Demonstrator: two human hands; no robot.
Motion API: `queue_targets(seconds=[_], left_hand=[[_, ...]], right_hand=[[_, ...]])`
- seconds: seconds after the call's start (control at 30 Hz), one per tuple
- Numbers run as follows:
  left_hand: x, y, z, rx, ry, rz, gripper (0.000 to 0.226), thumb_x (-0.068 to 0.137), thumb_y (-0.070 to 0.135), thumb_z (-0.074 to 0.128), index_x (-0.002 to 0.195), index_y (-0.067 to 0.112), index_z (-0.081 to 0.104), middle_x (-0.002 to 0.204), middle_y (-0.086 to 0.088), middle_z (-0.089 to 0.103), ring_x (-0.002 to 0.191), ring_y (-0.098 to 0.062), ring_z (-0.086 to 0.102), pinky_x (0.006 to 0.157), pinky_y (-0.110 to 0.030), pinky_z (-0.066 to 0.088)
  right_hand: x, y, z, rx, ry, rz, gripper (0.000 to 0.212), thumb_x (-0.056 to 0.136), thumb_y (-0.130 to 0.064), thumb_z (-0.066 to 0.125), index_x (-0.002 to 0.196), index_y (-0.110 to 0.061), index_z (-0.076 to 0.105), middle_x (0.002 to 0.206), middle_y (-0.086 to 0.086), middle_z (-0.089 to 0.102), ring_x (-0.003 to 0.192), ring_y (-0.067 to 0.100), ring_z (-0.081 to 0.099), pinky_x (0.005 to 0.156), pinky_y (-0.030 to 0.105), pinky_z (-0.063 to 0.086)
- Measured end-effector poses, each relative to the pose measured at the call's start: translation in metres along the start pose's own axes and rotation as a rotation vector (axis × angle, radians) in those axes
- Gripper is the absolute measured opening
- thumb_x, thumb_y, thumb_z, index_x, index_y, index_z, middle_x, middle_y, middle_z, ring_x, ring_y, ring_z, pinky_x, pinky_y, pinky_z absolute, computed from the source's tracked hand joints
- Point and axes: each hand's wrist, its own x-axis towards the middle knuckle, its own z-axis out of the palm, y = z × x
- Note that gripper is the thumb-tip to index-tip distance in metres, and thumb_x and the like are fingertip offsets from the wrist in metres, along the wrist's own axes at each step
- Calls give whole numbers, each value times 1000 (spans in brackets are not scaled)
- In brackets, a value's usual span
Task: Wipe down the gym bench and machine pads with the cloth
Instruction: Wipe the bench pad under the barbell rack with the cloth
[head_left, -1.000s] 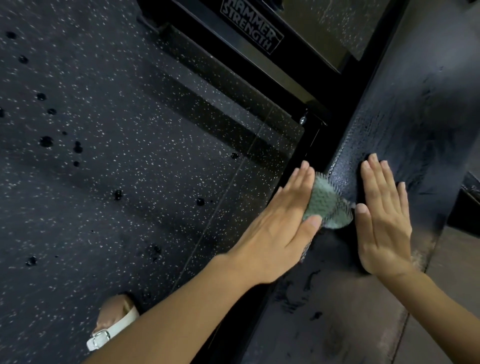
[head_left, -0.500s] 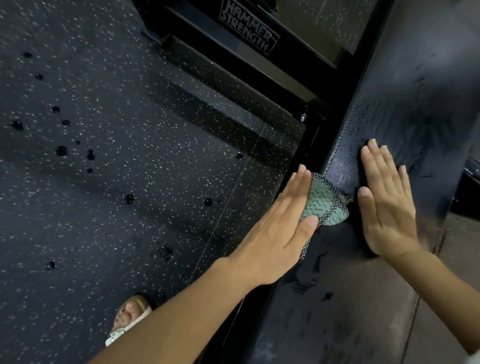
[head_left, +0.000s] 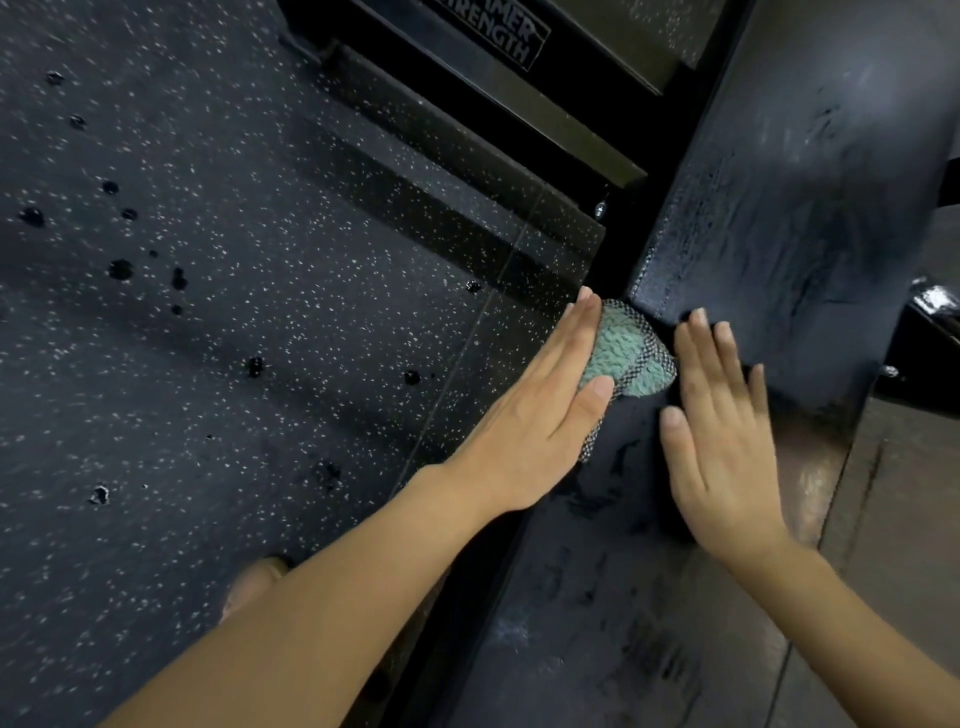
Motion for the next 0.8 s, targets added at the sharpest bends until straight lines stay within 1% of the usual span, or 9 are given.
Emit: queue_targets(seconds=[0.1,0.2,0.3,0.47,0.6,0.8], left_hand=[[0,-1,1,-9,6,3,59,108,29,28,156,19,-6,165,8,-9,149,4,-9,122,-19,-2],[-2,0,1,-13,16,3,59,108,29,27,156,18,-5,166,8,-9,149,4,-8,121,-17,-2],[-10,0,2,-7,8,7,59,108,28,28,156,19,-6,165,9,-10,149,4,-9,121,-17,-2],[-40,-2,6,19,-20,9,62,108,26,30,157,18,-8,164,12,-15,149,3,-12,122,-20,-1],[-60,-2,8,43,-46,-13,63,108,29,28,155,23,-13,162,17,-20,148,4,-14,123,-23,-1],[-93,-2,13,31,-48,-27,62,105,35,25,152,29,-16,161,23,-20,147,5,-14,122,-19,-2]], right_hand=[[-39,-17,6,30,-31,-7,57,104,-34,21,158,-20,10,166,-6,6,153,18,5,123,40,-1],[-58,-26,12,31,-29,21,55,106,-39,15,159,-24,9,166,-8,7,153,17,7,123,41,0],[-56,-26,14,28,-23,36,55,106,-39,14,159,-24,10,166,-8,7,153,17,7,123,42,1],[-56,-25,15,23,-7,20,55,106,-38,13,159,-23,8,166,-8,7,153,17,9,123,43,3],[-55,-26,14,24,-7,21,55,106,-39,13,158,-23,8,166,-10,8,153,16,9,123,42,2],[-55,-25,16,14,14,19,55,105,-36,16,158,-22,11,165,-13,7,153,14,9,123,40,1]])
